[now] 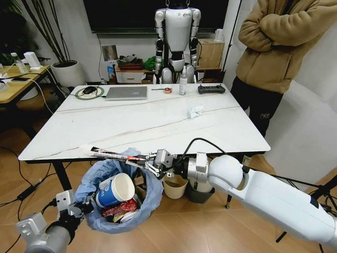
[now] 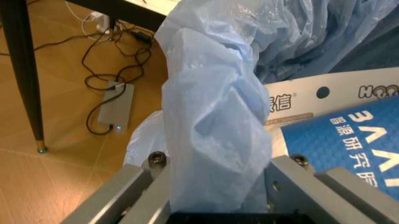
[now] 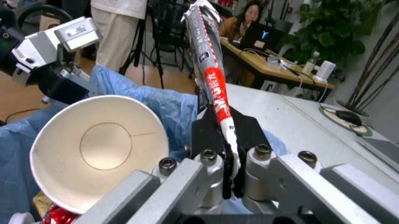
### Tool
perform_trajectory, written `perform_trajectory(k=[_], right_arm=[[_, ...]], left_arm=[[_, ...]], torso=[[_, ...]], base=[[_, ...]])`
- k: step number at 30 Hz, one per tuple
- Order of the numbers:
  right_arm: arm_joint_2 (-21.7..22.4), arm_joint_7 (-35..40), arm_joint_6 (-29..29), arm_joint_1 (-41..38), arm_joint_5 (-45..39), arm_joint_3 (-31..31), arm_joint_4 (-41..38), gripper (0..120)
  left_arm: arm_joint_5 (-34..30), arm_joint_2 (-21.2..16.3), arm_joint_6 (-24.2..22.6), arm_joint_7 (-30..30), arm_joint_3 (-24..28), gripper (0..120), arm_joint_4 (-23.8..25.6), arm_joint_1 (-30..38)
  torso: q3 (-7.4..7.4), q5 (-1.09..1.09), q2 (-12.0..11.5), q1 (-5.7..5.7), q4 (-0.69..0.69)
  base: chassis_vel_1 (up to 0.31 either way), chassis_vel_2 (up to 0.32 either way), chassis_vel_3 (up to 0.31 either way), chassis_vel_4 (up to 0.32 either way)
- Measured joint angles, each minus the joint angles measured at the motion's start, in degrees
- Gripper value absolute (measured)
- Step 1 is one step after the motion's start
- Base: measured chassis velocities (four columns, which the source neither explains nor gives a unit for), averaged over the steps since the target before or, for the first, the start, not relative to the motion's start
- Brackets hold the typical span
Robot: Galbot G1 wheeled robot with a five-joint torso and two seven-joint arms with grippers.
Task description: Pick up the trash bin and place the trash from the table into it.
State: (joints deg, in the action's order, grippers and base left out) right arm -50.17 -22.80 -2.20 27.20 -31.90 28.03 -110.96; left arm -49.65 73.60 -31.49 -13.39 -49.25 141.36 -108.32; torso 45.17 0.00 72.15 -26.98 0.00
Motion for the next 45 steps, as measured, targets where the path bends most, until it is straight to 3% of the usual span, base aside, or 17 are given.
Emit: perform_trajectory(k=[8, 27, 32, 36, 42, 45], right_arm=[[-2.97, -0.01, 0.11, 0.1, 0.4, 2.06, 2.07, 0], [-2.09, 0.12, 1.26, 1.27, 0.59, 0.99, 1.67, 0], [-2.0, 0.12, 1.75, 1.62, 0.62, 0.77, 1.65, 8], [-1.83, 0.08, 2.41, 2.32, 1.08, 0.59, 1.84, 29], [-1.83, 0.05, 2.53, 2.41, 1.09, 0.5, 1.85, 47], [-1.78, 0.04, 2.73, 2.5, 1.09, 0.3, 1.85, 51]], left_arm=[[-0.51, 0.13, 0.0, 0.03, -0.78, 0, 0.48, -0.16], [-0.7, -0.03, 0.07, 0.11, -1.06, 0, 0.26, 0.08], [-0.76, -0.03, 0.08, 0.11, -1.06, 0, 0.21, 0.21], [-0.9, -0.13, 0.08, 0.09, -1.15, 0, 0.2, 0.22], [-0.98, -0.08, 0.09, 0.06, -1.15, 0, 0.2, 0.35], [-0.98, 0.0, 0.1, 0.05, -1.1, 0, 0.16, 0.37]], torso=[[0.0, 0.0, 0.0, 0.0, 0.01], [0.0, 0.0, 0.0, 0.0, 0.0], [0.0, 0.0, 0.0, 0.0, 0.01], [0.0, 0.01, 0.0, 0.0, 0.0], [0.0, 0.0, 0.0, 0.0, 0.0], [0.0, 0.01, 0.0, 0.0, 0.01]], base=[[0.0, 0.0, 0.0, 0.0], [0.0, 0.0, 0.0, 0.0], [0.0, 0.0, 0.0, 0.0], [0.0, 0.0, 0.0, 0.0], [0.0, 0.0, 0.0, 0.0], [0.0, 0.0, 0.0, 0.0]])
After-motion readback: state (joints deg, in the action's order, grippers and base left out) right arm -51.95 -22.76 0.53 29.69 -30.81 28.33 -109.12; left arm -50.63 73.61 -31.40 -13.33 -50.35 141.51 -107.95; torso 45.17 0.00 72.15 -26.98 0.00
